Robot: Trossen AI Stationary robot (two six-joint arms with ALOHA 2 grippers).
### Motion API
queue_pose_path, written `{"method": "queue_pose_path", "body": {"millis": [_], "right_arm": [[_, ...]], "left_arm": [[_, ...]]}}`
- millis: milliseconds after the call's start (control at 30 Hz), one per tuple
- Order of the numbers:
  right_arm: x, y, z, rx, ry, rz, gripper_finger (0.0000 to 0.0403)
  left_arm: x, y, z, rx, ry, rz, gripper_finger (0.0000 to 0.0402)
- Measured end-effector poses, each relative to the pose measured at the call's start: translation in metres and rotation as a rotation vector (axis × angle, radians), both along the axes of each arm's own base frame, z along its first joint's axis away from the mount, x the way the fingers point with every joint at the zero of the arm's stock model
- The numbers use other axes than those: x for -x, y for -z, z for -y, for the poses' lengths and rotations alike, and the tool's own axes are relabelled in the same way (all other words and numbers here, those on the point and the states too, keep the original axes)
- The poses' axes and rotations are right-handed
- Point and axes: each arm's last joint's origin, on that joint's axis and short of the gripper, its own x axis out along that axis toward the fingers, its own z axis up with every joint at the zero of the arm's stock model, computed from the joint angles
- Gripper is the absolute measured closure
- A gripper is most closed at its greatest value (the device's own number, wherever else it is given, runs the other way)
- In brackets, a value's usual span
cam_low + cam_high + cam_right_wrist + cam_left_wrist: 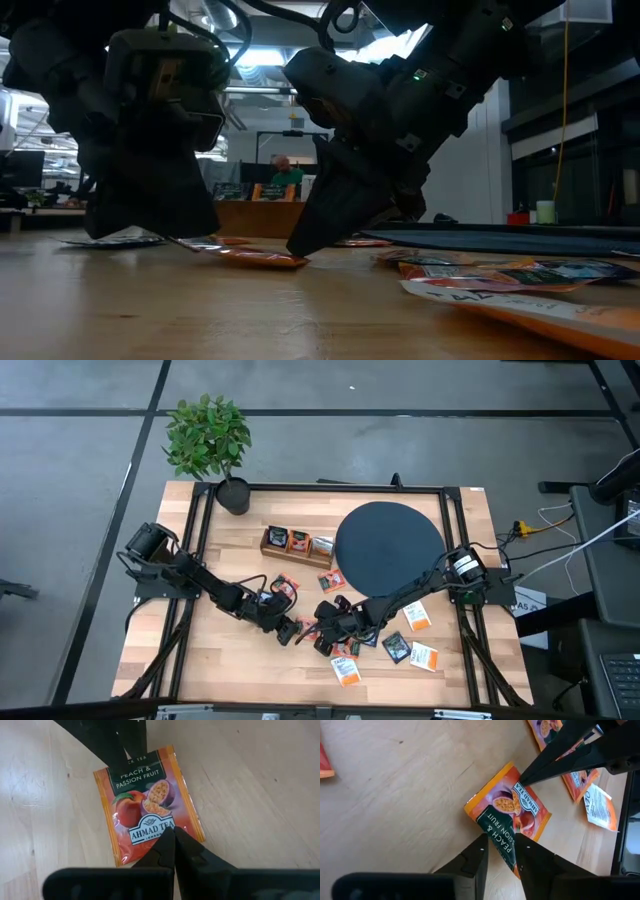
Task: Pick & Place Tea
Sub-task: Put the orange tea bag into the middle section of the wooden organizer
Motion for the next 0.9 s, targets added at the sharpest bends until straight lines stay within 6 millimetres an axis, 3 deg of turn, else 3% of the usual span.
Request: {"method": "queue_pose_path", "body": {"millis": [267,567,900], "right_arm": [[0.000,0.000,0.001,0.018,0.015,0.006,0.0399],[0.000,0.000,0.001,0.021,0.017,0.003,0.0399],[0.000,0.000,0.001,0.057,-0.008,0.004,0.0397]], "left_arm": [[-0.005,0.014,0.003,-0.003,0.016,-0.003,0.0343],[-0.005,0.008,0.003,-0.028,0.075,0.038,0.0396],[-0.004,0.008,0.003,-0.032,0.087,0.024,0.0399]]}}
